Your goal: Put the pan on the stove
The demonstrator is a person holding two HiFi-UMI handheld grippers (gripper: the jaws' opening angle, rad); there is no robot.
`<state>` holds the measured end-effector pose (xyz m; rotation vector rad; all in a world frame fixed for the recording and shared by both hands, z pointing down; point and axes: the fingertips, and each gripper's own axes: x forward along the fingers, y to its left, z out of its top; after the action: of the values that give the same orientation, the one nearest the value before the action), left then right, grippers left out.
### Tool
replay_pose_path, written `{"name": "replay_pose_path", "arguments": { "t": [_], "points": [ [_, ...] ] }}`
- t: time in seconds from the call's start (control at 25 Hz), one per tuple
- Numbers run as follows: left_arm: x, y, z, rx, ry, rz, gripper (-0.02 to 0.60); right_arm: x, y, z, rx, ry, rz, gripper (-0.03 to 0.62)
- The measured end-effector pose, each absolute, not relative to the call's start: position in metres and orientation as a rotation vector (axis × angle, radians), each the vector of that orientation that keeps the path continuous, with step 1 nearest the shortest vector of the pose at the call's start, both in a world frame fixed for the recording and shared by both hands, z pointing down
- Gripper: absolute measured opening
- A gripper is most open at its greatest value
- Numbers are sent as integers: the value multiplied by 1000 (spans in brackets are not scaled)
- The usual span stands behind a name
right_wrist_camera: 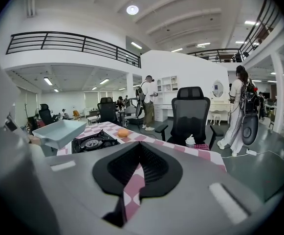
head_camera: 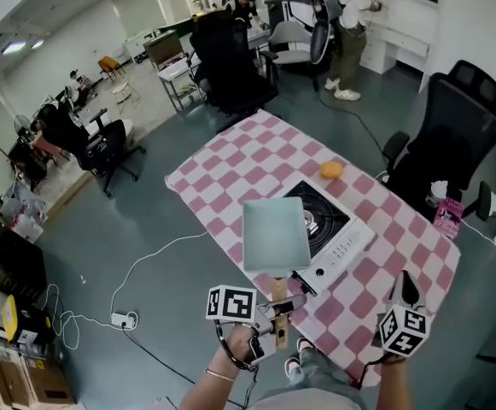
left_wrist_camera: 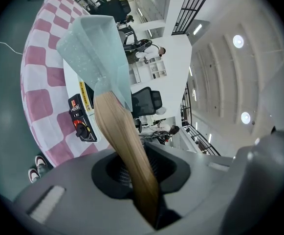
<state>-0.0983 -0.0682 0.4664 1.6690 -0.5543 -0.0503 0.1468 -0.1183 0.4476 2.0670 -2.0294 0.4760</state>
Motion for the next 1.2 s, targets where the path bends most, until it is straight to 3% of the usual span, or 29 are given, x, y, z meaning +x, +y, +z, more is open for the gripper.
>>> {"name": "replay_pose_path", "arguments": {
  "t": [1.2],
  "points": [
    [-72, -118, 488, 1756, -299, 173, 71, 158, -165, 506, 2054, -1922, 623, 9]
  ]
}}
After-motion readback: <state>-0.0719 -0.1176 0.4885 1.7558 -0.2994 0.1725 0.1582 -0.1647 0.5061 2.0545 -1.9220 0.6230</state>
